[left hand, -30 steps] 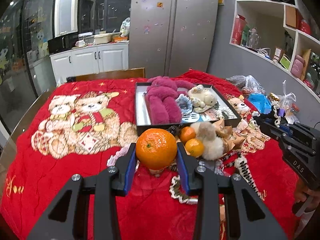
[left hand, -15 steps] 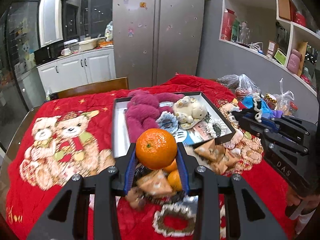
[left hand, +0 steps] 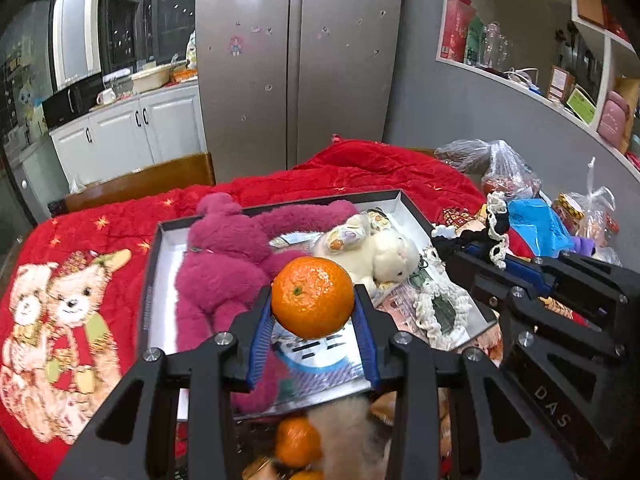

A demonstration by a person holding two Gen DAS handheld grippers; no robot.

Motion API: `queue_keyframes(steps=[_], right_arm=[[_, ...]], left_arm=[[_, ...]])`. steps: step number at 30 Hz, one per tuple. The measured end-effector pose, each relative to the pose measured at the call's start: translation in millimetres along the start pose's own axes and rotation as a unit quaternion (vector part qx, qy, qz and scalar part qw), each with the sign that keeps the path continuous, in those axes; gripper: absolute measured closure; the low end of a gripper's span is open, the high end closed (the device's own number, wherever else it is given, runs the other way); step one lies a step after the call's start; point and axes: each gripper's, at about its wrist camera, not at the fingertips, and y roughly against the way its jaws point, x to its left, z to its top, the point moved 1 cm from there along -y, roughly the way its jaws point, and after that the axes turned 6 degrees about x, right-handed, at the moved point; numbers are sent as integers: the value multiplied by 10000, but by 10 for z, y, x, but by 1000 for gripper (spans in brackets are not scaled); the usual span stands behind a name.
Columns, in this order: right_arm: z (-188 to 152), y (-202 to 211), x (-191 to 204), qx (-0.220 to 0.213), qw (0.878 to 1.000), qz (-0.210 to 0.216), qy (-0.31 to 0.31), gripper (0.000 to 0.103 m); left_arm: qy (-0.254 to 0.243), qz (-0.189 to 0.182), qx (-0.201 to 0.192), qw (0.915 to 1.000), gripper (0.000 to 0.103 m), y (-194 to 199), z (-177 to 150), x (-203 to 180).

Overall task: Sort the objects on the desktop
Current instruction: 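Lower the orange and scrunchie into the box and open both grippers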

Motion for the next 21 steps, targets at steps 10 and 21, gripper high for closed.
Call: queue_keyframes(steps=[10,21], right_arm=[[-67,-382,-109,156,9996,-134,-190,92],[-62,-390,-95,188,9996,-150,-136,92]], left_arm=[[-196,-42,235,9995,64,-346,-43,5],[-65,21,329,9994,64,-451,-94,73]])
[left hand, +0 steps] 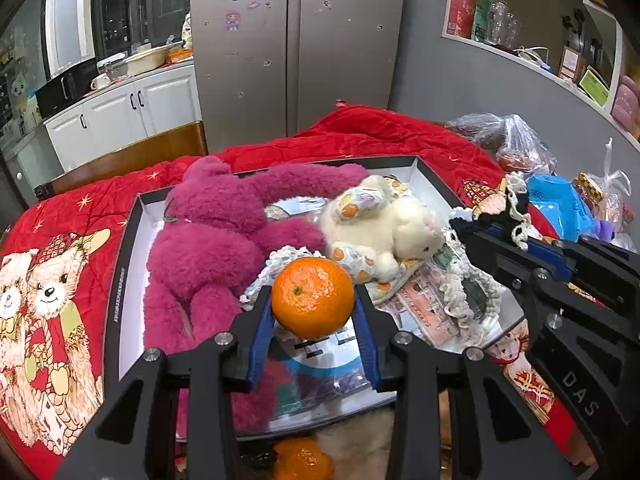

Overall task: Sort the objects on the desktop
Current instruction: 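Lower the orange and scrunchie into the box and open both grippers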

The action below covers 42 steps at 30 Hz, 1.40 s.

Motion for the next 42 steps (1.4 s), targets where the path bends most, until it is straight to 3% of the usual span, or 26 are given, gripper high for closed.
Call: queue_keyframes(steps=[10,12,13,14,15,18,24,33,42], right_arm=[[1,-10,-42,70,9996,170,-221,89],[1,11,-27,41,9996,178,-210,83],[3,24,-20,29,9996,171,-224,77],[7,34,-22,29,9995,187,-247,58],[13,58,-26,10,9992,246,-301,42],[31,138,-42,-144,9989,271,-367,33],[69,224,-68,-221,9988,232,-378,32],[69,214,-62,-187,9989,229,-351,32],[47,221,16,-288,9995,-54,-114,32]], left_arm=[[-170,35,-32,9998,63,12,2,-52],[-209,70,-75,9997,47,38,-1,-68],[-221,80,-86,9997,28,62,3,-68],[-209,101,-109,9997,12,83,11,-66],[-180,136,-174,9996,9,118,18,-60],[-170,199,-339,9991,8,214,40,-44],[-94,41,-291,9995,8,251,51,-24],[-117,137,-242,9995,8,208,41,-28],[-182,139,-183,9996,8,154,7,-51]])
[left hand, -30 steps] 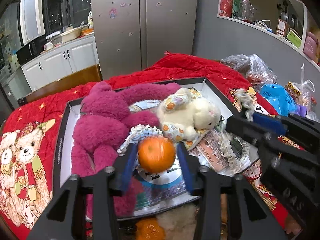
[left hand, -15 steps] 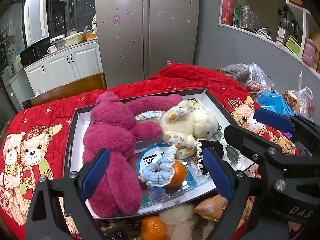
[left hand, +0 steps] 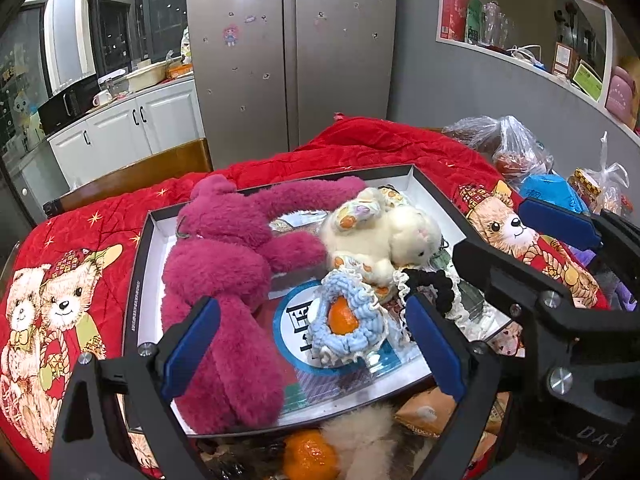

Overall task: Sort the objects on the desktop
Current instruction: 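Lower the orange and scrunchie into the box and open both grippers, then withdraw both grippers from the box back over the pile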

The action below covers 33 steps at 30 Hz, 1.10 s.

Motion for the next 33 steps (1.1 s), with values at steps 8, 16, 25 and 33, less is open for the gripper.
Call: queue_keyframes(steps=[8,16,25,33], right_arm=[[-3,19,-2,-14,10000,23,20,32],[10,88,-19,-54,9999,106,-36,32],[90,440,-1,-341,9991,246,-28,32],[102,917,89,-611,9972,419,24,31]], left_arm=[[-57,59,-28,10000,8,33,5,-22],[-51,10,-116,9999,8,188,27,-42],[-19,43,-394,9992,8,732,16,-13],[310,163,-652,9973,8,1473,-238,271]])
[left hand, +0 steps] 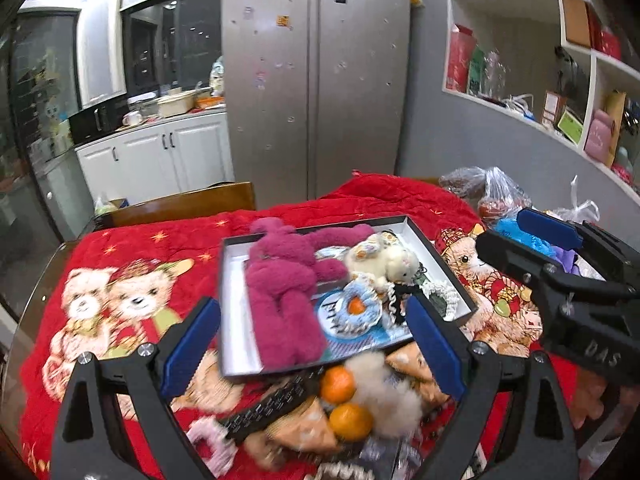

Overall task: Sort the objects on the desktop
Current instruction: 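Withdraw both grippers from the box back over the pile, then grasp the pink rope hair tie with the left gripper while the right grasps the white fluffy beaded strip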

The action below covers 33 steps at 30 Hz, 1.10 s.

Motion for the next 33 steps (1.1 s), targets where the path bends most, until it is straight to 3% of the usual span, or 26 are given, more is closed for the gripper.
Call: queue_keyframes(steps=[3,9,14,17,20,24,27,33], right_arm=[[-14,180,110,-102,9999,-9,130,29],[-157,533,327,-238,9986,-145,459,24],[-385,783,484,-218,9972,-241,670,24],[-576,902,561,-204,9962,-296,792,24],[-806,982,595,-200,9965,-239,773,24],[-1187,1052,385,-525,9985,100,-139,24],[-1404,913,289,-142,9982,338,-481,23],[-1626,648,343,353,9989,-94,-281,23]], left_arm=[[103,15,-99,9999,8,268,-122,112],[61,438,-367,9983,0,656,-507,234],[39,773,-116,9969,0,654,-1049,308],[254,592,98,9979,0,591,-1350,402],[579,291,69,9979,0,539,-1594,516],[970,59,157,9951,0,437,-1771,604],[1046,66,281,9941,0,341,-1805,607],[838,156,326,9958,0,222,-1766,557]])
